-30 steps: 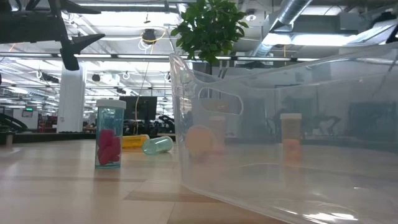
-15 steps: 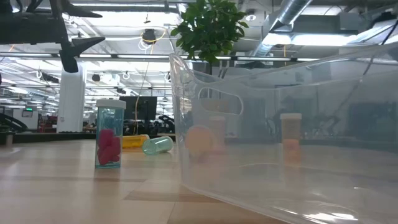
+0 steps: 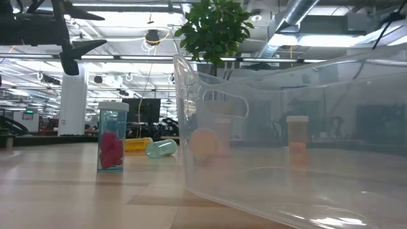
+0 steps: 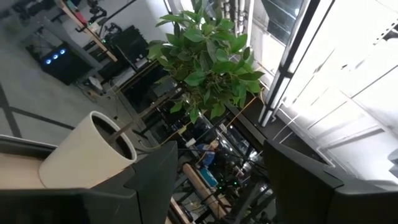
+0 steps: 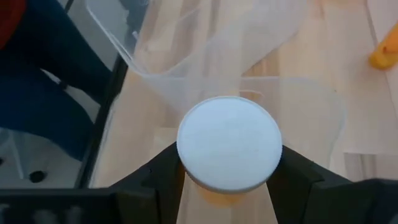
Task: Pick and place medicine bottles into bin by pill shape (circle, oval)
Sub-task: Put the top big orange pill bottle into the right transparent bin
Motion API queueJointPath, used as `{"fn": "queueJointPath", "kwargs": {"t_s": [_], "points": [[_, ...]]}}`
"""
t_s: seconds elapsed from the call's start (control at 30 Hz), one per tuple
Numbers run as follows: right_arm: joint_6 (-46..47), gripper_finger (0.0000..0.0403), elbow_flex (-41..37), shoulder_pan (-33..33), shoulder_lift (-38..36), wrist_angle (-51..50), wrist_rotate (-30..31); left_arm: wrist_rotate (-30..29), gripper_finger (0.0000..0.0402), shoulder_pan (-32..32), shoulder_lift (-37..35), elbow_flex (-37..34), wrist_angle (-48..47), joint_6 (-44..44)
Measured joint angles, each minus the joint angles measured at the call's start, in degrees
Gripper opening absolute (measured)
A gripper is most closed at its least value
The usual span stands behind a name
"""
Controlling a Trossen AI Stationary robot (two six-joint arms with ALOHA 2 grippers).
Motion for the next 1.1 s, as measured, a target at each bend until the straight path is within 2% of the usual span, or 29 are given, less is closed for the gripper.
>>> {"fn": "queueJointPath", "kwargs": {"t_s": [0.43, 0.73, 1.1], "points": [[-3.17, 0.0206, 0.02, -0.04, 8.33, 3.3, 1.54, 0.01, 0.023, 0.0, 0.0, 0.0, 0.01, -2.04], [-2.65, 0.021, 0.02, -0.07, 8.98, 4.97, 1.17, 0.02, 0.023, 0.0, 0.0, 0.0, 0.06, -2.05], [1.73, 0.0275, 0.65, -0.17, 8.98, 5.35, 0.51, 0.46, 0.023, -0.02, 0.0, 0.0, 0.04, -2.05]]}}
